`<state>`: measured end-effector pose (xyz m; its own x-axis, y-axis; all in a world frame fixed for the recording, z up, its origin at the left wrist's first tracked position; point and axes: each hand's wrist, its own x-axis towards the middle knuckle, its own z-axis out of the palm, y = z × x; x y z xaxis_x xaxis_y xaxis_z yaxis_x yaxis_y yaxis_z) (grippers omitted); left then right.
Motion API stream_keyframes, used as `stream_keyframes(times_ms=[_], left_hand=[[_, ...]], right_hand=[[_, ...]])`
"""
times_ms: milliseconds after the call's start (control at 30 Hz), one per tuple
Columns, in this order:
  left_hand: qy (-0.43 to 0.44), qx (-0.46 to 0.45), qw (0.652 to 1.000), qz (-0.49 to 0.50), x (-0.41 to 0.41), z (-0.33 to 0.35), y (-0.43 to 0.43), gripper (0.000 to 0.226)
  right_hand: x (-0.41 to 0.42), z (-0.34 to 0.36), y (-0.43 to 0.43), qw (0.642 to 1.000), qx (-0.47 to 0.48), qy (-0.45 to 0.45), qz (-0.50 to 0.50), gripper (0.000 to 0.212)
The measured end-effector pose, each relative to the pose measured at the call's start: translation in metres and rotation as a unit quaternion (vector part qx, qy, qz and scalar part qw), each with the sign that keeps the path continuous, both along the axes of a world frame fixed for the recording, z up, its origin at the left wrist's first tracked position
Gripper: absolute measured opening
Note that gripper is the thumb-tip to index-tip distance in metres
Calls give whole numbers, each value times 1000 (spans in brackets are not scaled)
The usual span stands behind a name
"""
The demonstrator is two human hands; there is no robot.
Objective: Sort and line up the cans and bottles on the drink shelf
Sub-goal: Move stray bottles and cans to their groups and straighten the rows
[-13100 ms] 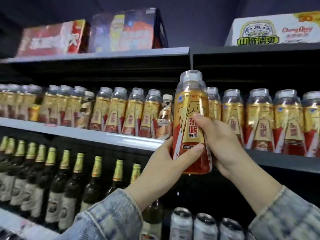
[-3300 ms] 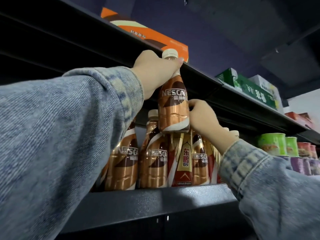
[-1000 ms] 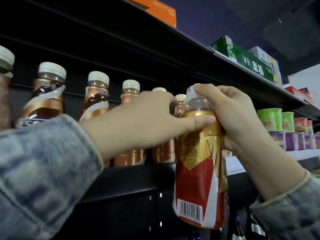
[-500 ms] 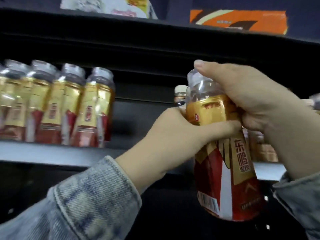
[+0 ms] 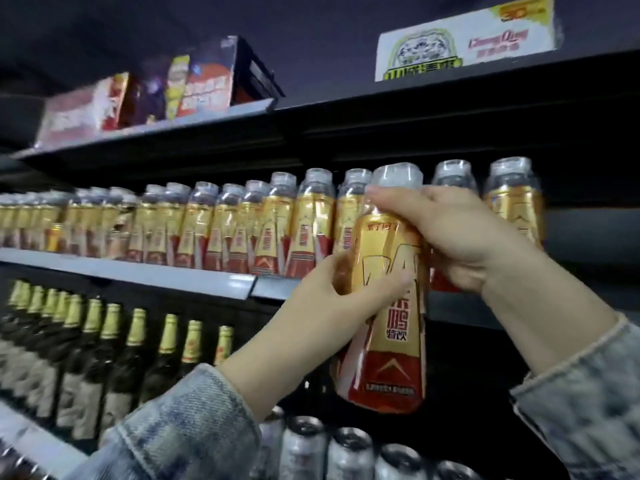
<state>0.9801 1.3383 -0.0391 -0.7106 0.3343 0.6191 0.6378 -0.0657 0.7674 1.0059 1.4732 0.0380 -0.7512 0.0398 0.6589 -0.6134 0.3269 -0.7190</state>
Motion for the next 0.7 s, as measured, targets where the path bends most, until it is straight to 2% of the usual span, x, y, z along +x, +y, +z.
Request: stream_keyframes(times_ms=[100,167,300,367,533,600,700], left_hand=[[-9,-49,997,52,-18,-16,-53,60],[-23,-65,995,67,-33,-27,-85,62],[-38,-57,993,96,-66,-40,-138,40],[-35,-50,993,104,-85,-43,-164,45],[-9,-96,985,140,-155,-51,-250,49],[-4,-87,977,194,-196,-43,-288,67],[-11,-59,955,291,-256,-23,-341,68]], right_hand=[[-26,7,-47,998,-52,16,33,41],[-44,12,-77,996,-70,18,51,32],[-83,15,-136,994,-81,20,73,32],[-105,16,-164,994,-76,14,75,31],[-165,34,-228,995,-69,36,60,34],[-189,48,-253,996,-64,47,48,38],[-224,64,-289,997,-55,55,20,52]])
